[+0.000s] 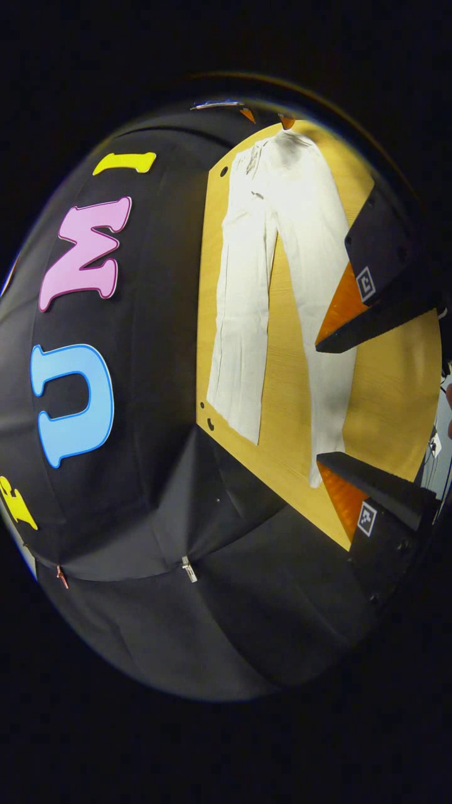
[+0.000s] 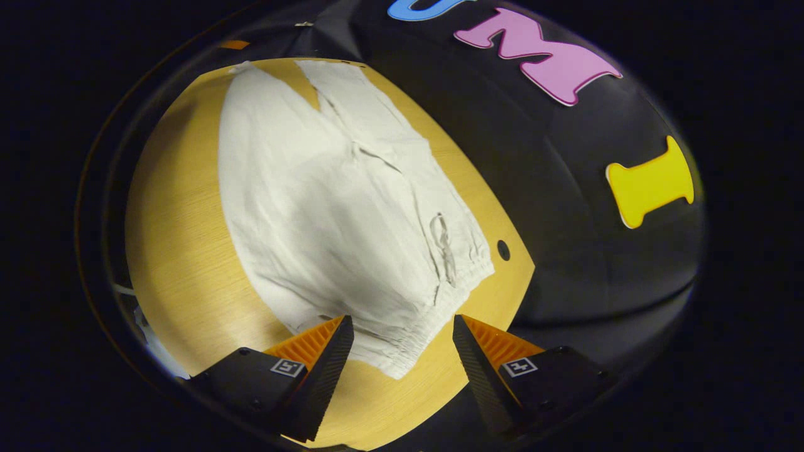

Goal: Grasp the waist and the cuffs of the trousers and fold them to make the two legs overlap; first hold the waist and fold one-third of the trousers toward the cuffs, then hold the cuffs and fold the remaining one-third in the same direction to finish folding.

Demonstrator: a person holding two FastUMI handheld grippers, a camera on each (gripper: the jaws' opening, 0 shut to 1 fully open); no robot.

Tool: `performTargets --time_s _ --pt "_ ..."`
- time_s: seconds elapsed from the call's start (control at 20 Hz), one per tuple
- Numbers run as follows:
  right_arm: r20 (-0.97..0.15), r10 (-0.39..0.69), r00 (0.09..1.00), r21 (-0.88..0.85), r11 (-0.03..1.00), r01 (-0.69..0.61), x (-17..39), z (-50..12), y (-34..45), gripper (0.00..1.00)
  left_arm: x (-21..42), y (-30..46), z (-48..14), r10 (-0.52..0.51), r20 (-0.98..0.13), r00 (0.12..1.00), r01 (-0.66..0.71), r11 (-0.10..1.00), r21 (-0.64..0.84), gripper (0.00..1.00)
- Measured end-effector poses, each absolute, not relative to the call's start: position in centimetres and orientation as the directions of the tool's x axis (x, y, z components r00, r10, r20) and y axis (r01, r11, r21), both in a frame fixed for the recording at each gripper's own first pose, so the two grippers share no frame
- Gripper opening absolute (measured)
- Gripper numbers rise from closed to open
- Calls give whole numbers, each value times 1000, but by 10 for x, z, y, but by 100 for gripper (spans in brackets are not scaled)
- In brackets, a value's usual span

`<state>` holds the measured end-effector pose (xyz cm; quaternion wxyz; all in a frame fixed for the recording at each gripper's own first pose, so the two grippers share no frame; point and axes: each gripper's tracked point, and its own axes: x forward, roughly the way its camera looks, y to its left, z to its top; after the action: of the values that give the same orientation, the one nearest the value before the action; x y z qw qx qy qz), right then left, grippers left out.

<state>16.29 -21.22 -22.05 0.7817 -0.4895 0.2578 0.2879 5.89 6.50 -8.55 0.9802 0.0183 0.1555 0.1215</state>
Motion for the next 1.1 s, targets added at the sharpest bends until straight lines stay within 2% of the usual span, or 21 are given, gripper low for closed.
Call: performTargets --time_s 0.25,0.45,0.7,0.9,0.95,1.05,1.1 --pt "-748 223 625 -595 190 -781 146 -252 -201 97 59 64 -98 249 -338 907 -240 968 70 99" --pt "-767 220 602 -595 108 -797 146 -267 -193 97 55 69 -101 271 -347 898 -261 962 77 99" --pt "-762 211 613 -612 74 -787 159 -273 -182 94 48 76 -107 298 -359 884 -295 953 64 99" --pt "-772 167 613 -604 106 -790 173 -280 -177 89 45 90 -124 328 -389 861 -328 942 69 99" --pt "-756 162 634 -625 107 -773 179 -277 -174 74 43 93 -128 337 -397 854 -337 939 71 99" --pt "-764 126 633 -623 115 -774 181 -285 -171 66 40 102 -132 354 -401 845 -352 932 81 99" --pt "-751 115 651 -642 103 -759 185 -291 -170 47 41 106 -133 361 -403 841 -357 930 88 99"
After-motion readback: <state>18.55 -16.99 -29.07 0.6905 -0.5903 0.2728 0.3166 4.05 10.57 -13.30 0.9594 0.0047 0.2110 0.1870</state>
